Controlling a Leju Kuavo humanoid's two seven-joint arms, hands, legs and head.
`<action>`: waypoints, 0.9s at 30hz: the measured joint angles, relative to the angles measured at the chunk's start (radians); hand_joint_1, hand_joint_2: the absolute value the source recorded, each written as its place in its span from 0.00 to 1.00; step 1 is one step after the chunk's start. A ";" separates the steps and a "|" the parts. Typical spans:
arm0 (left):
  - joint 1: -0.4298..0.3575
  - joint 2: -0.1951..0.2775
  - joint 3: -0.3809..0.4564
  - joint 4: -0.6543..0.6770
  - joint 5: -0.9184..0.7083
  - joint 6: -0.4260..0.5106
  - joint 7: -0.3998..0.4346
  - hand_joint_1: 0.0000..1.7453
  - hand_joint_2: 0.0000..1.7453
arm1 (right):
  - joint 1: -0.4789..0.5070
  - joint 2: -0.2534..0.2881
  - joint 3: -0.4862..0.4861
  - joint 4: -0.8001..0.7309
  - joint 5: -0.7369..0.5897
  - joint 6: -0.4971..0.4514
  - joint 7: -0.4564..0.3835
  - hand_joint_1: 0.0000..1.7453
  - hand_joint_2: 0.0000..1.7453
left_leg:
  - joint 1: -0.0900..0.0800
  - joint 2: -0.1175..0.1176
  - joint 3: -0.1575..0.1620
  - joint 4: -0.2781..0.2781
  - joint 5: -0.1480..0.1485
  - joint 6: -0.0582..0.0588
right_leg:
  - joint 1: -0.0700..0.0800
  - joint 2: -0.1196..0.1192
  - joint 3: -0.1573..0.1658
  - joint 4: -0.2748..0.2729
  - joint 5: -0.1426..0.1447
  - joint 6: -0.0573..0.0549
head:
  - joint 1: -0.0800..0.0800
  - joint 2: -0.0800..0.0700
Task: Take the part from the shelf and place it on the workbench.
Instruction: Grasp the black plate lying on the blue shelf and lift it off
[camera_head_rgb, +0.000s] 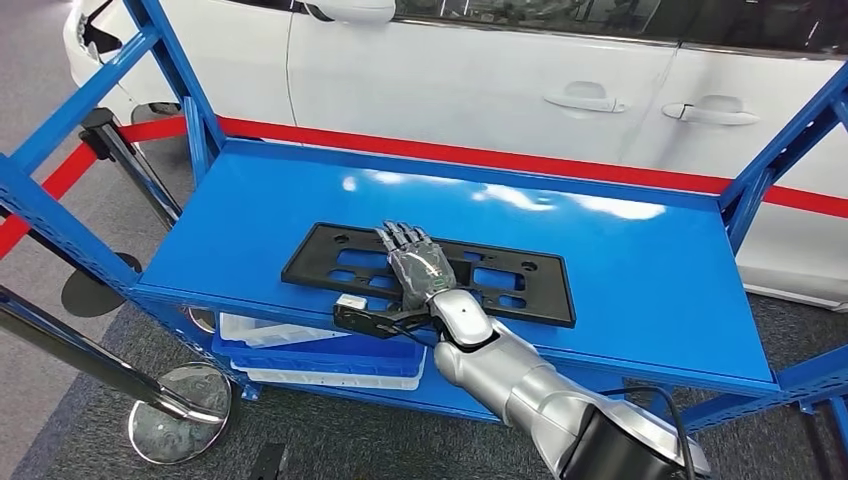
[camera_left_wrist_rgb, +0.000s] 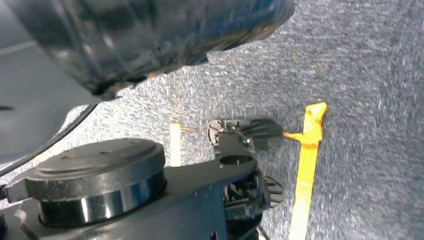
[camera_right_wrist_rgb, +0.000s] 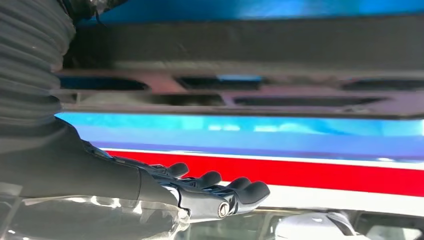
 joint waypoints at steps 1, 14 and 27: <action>0.001 0.000 0.000 0.000 0.001 0.000 0.000 0.00 0.00 | 0.002 -0.002 0.000 0.003 0.004 -0.006 0.002 0.00 1.00 | -0.001 0.000 0.000 0.001 -0.001 0.000 | 0.001 0.000 -0.004 0.004 0.012 -0.001 | 0.000 0.000; 0.007 -0.007 -0.001 0.003 -0.012 0.007 0.002 0.00 0.00 | 0.009 -0.023 -0.012 0.031 0.153 -0.221 0.073 1.00 1.00 | 0.004 -0.001 -0.102 0.220 -0.126 -0.047 | 0.001 0.001 0.138 -0.290 0.131 -0.042 | -0.009 0.000; 0.000 -0.004 -0.039 0.004 -0.084 0.092 -0.011 0.00 0.75 | 0.029 -0.043 -0.064 0.015 0.244 -0.240 0.085 1.00 1.00 | 0.009 0.000 0.003 0.007 -0.011 -0.014 | 0.003 0.002 0.112 -0.208 0.069 -0.002 | -0.006 0.000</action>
